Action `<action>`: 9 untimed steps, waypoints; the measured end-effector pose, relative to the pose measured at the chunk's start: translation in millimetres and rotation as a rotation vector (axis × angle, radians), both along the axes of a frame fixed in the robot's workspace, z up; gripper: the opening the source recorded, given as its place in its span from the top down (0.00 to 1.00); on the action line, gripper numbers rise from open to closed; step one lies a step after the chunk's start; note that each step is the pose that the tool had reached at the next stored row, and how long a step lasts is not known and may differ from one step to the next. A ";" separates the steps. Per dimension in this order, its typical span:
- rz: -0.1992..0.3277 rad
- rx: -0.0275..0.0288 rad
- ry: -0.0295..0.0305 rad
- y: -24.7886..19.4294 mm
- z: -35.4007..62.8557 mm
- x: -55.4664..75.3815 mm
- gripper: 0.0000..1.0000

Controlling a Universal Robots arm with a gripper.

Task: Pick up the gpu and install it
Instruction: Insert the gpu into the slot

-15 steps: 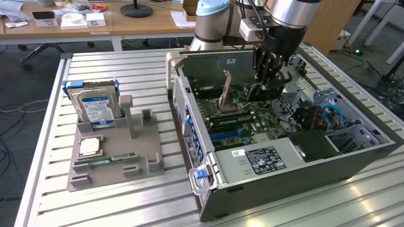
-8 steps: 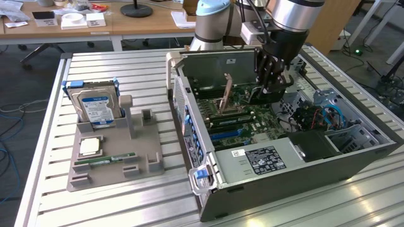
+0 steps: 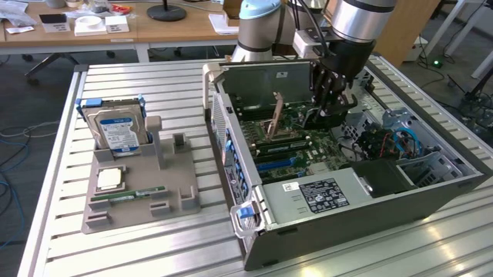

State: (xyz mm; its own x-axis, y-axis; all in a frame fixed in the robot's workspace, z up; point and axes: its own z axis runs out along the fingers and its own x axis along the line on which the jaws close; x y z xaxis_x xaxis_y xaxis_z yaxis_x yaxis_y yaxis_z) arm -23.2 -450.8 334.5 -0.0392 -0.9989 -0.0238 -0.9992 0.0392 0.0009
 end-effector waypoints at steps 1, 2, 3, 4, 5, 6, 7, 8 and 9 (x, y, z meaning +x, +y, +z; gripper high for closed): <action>0.000 0.0001 0.0000 0.0 -0.1 0.0 0.74; 0.000 0.0004 -0.0002 0.0 -0.7 -0.3 0.74; 0.000 0.0005 -0.0002 0.0 -1.7 -0.7 0.74; 0.000 0.0003 -0.0002 0.0 -2.8 -1.3 0.74; 0.000 0.0001 -0.0001 0.0 -3.9 -2.0 0.74; 0.000 0.0002 -0.0001 0.0 -5.2 -2.7 0.74; 0.000 0.0001 0.0000 0.0 -6.5 -3.3 0.74; 0.000 0.0000 -0.0001 0.0 -7.8 -3.8 0.74; 0.000 0.0001 -0.0001 0.0 -8.8 -4.2 0.74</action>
